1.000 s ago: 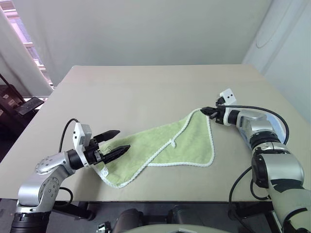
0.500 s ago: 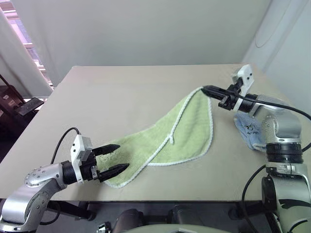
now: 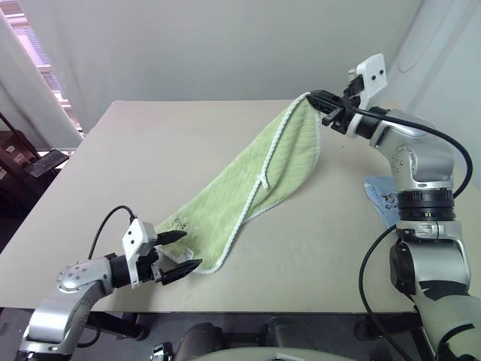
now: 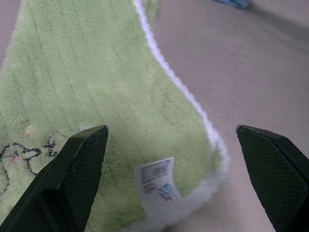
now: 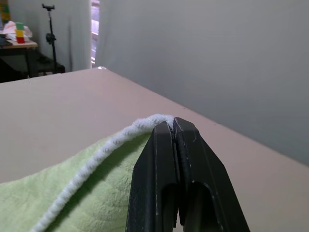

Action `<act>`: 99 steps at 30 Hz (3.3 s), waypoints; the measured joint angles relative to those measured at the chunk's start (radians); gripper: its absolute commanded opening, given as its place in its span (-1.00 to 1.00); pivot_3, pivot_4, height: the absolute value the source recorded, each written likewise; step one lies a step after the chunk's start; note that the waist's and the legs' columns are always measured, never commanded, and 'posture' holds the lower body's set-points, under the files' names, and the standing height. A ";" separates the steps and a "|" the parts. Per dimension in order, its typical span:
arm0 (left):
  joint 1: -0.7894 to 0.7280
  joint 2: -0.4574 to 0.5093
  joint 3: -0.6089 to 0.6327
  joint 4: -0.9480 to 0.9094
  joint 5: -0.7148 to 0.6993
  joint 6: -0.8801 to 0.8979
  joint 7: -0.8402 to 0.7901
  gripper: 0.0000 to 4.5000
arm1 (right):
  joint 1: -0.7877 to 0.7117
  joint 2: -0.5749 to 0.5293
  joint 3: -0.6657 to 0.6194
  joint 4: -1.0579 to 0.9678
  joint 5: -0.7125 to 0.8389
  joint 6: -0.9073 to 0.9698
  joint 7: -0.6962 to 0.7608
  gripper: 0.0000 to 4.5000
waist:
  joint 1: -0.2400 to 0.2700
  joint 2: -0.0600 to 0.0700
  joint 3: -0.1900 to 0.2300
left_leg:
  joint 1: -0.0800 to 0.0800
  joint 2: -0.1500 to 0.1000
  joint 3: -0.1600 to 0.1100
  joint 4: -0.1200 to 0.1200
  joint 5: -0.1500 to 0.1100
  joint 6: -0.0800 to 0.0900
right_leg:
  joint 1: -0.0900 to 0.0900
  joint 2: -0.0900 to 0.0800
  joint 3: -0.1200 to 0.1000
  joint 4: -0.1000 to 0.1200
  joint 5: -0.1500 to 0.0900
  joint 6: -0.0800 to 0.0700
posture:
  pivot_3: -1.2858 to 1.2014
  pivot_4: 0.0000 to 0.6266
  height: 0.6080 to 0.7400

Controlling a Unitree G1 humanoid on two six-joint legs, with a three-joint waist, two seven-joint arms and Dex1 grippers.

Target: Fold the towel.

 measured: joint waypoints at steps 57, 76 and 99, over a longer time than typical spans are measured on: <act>-0.427 -0.031 -0.430 0.125 0.302 0.107 -0.032 -0.20 | -0.047 0.026 -0.011 0.069 -0.023 -0.017 -0.157 -1.00 | 0.001 0.000 0.000 | 0.001 0.000 0.000 0.002 0.001 0.000 | 0.000 0.001 0.000 0.006 0.002 0.007 | 0.03 -1.00 0.76; -0.385 0.114 -0.076 0.092 0.009 0.320 -0.098 -0.99 | -0.045 -0.004 -0.014 0.111 -0.047 -0.048 -0.170 -1.00 | -0.002 -0.001 0.001 | 0.000 0.000 0.000 0.002 0.001 -0.001 | -0.002 0.002 0.000 0.008 0.002 0.007 | 0.03 -1.00 0.76; -1.222 -0.022 0.115 1.345 0.158 -0.178 0.207 -0.99 | -0.074 -0.078 -0.029 0.409 -0.101 -0.225 -0.185 -1.00 | -0.001 -0.003 0.002 | -0.005 0.000 0.002 0.004 0.003 -0.003 | -0.007 0.001 0.000 0.008 0.002 0.008 | 0.03 -1.00 0.76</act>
